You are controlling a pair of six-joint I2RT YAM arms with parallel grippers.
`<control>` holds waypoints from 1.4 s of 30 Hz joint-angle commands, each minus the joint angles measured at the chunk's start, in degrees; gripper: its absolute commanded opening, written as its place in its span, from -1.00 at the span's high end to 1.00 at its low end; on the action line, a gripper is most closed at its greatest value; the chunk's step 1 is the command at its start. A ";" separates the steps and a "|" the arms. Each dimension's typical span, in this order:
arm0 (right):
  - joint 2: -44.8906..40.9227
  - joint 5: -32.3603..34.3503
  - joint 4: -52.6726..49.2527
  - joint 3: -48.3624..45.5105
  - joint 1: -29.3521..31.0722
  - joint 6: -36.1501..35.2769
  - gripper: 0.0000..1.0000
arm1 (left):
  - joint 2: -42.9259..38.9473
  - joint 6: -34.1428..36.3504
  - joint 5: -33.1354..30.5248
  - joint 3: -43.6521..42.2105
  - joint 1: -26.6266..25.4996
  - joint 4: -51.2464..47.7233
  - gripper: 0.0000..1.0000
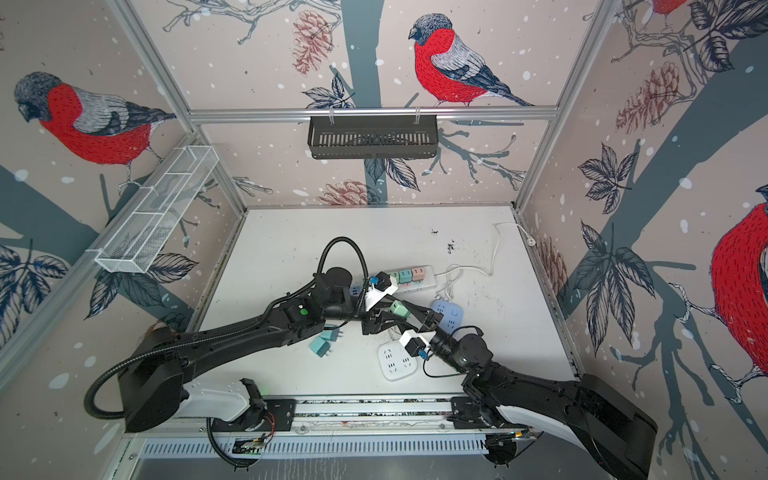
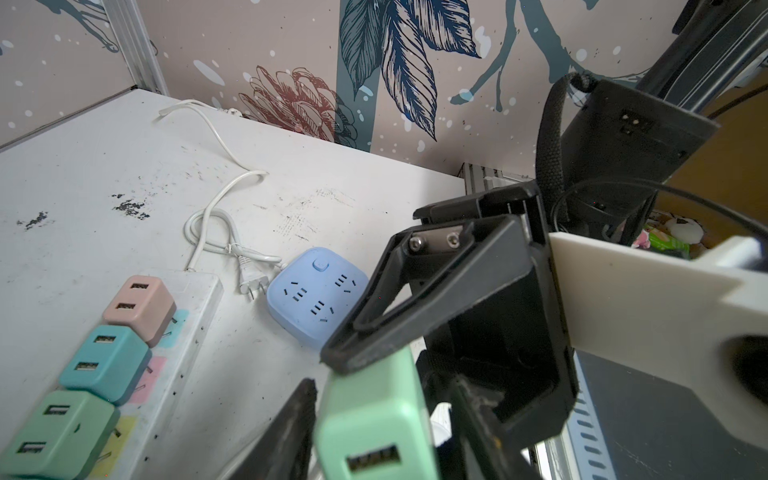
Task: Insert the plug
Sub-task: 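Close the left gripper on the light-green adapter held by the right gripper, then open the right gripper and withdraw while the left gripper holds the adapter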
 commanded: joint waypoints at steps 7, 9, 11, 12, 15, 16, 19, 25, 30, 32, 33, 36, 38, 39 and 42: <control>0.27 -0.25 0.61 0.82 0.69 -0.62 0.91 | 1.07 -0.11 3.08 0.68 -0.31 1.90 0.23; 0.37 -0.68 0.45 0.91 0.72 -0.67 0.90 | 1.63 -0.13 3.58 1.01 -0.31 1.88 0.45; 0.42 -0.78 0.27 0.86 0.79 -0.80 0.86 | 2.09 -0.05 3.75 1.33 -0.35 1.64 0.70; 0.42 -0.61 0.11 0.98 0.75 -0.77 0.80 | 2.28 0.04 3.77 1.51 -0.34 1.35 0.80; 0.24 -0.18 -1.03 1.25 0.70 -1.12 0.51 | 2.08 0.11 3.00 1.42 -0.33 1.21 0.98; 0.29 -0.04 -1.37 1.31 0.65 -1.15 0.39 | 1.74 0.21 2.10 1.43 -0.38 0.97 1.00; 0.23 0.77 -1.43 1.08 0.65 -1.34 -0.24 | -0.21 0.47 -2.96 0.61 -0.35 0.26 1.00; -2.15 1.32 -3.79 1.29 -0.05 -0.28 -0.99 | -4.64 0.50 -12.90 -2.37 -0.35 1.02 1.00; -6.42 1.63 -4.87 1.77 -2.56 1.58 -0.99 | -8.97 0.22 -22.38 -7.51 -0.37 4.94 1.00; -8.87 1.60 -8.79 3.16 -4.22 4.11 -0.99 | -10.44 0.55 -24.79 -9.36 -0.43 3.52 1.00; -9.62 1.22 -9.63 3.41 -5.33 5.44 -0.99 | -11.01 0.78 -25.73 -9.75 -0.44 1.96 1.00; -10.60 0.80 -8.22 2.90 -9.16 9.85 -0.99 | -12.77 0.92 -26.74 -11.91 -0.53 0.06 1.00; -10.66 3.20 -6.33 2.94 -11.43 14.35 -0.99 | -13.61 1.18 -24.16 -13.01 -0.68 -0.65 1.00; -10.73 5.16 -5.41 3.14 -12.42 16.73 -0.99 | -14.00 1.39 -23.64 -13.44 -0.98 -1.01 1.00; -11.19 11.23 -6.22 4.44 -16.13 25.33 -0.99 | -15.44 2.03 -22.32 -15.53 -2.14 -1.17 1.00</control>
